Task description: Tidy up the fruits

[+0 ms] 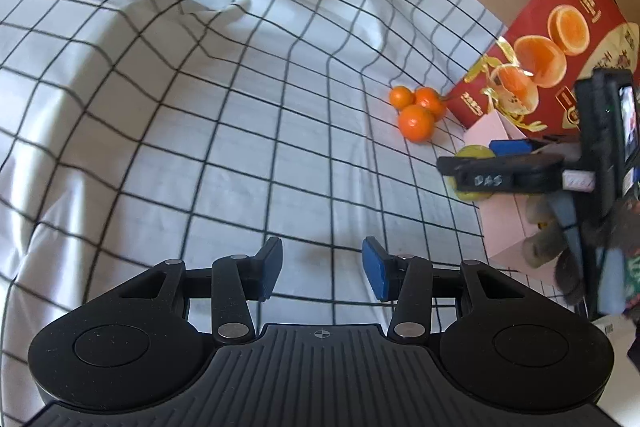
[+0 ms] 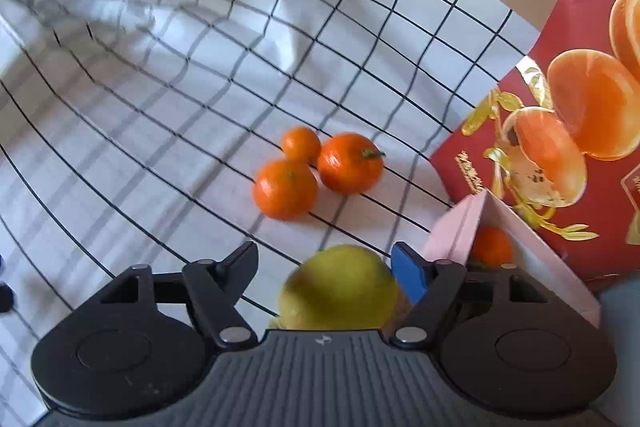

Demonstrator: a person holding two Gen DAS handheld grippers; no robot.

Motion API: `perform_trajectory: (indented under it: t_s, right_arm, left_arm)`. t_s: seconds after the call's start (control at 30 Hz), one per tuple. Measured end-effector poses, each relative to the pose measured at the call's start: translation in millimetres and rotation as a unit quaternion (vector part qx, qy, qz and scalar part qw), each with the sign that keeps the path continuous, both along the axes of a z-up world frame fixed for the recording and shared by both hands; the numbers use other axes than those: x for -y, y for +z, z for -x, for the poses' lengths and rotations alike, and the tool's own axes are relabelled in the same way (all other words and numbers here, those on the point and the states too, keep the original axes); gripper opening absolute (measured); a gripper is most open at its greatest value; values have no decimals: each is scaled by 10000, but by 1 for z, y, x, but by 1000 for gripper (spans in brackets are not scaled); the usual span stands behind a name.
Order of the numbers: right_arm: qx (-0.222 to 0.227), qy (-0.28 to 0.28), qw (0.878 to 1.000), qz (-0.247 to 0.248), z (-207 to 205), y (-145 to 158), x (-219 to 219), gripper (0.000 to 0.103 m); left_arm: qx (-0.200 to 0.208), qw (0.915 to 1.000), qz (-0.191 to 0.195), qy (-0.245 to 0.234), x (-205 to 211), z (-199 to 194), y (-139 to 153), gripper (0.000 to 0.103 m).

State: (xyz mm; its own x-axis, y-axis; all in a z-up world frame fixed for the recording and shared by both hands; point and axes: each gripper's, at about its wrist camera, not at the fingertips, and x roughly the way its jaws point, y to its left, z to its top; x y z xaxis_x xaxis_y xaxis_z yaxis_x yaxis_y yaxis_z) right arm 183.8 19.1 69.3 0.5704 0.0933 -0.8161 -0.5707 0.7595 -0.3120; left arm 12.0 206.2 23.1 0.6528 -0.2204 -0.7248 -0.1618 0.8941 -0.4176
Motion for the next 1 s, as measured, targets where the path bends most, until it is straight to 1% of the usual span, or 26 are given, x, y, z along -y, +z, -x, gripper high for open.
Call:
perform_trajectory:
  t_s: [0.1, 0.23, 0.33, 0.43, 0.53, 0.57, 0.63, 0.7, 0.83, 0.87, 0.9, 1.0]
  right_arm:
    - [203, -76, 9998, 17, 12, -6, 3, 86]
    - [348, -66, 9992, -169, 28, -1, 6, 86]
    - [335, -2, 9990, -306, 45, 5, 7, 86]
    - [169, 62, 9972, -728, 64, 14, 15, 86]
    - [-144, 168, 9947, -1003, 82, 19, 18, 86]
    - [-236, 211, 9940, -1043, 86, 20, 19, 85]
    - [-435, 332, 9922, -1121, 95, 21, 19, 78]
    - [-330, 349, 9926, -1117, 101, 26, 20, 77]
    - [326, 325, 9948, -910, 106, 39, 22, 77]
    - [374, 276, 9953, -852, 102, 38, 22, 77]
    - [361, 184, 9958, -822, 96, 35, 23, 77]
    - [36, -213, 9965, -808, 76, 18, 28, 77]
  left_arm:
    - [-27, 9999, -39, -114, 4, -3, -1, 49]
    - [-100, 9998, -33, -169, 6, -5, -5, 49]
    - [-95, 9997, -28, -243, 7, -7, -5, 49]
    - [-74, 9995, -36, -321, 10, -9, -5, 49]
    - [-49, 9992, -45, -390, 12, -12, -4, 49]
    - [-40, 9992, -58, -400, 12, -13, -4, 49]
    - [-31, 9991, -87, -410, 12, -13, -2, 49]
    - [-30, 9991, -118, -412, 12, -12, -2, 49]
    - [-53, 9989, -168, -425, 12, -9, -2, 49]
    - [-58, 9989, -172, -431, 12, -9, -2, 49]
    - [-65, 9988, -182, -441, 12, -8, -2, 49]
    - [-71, 9984, -240, -509, 14, -7, 0, 49]
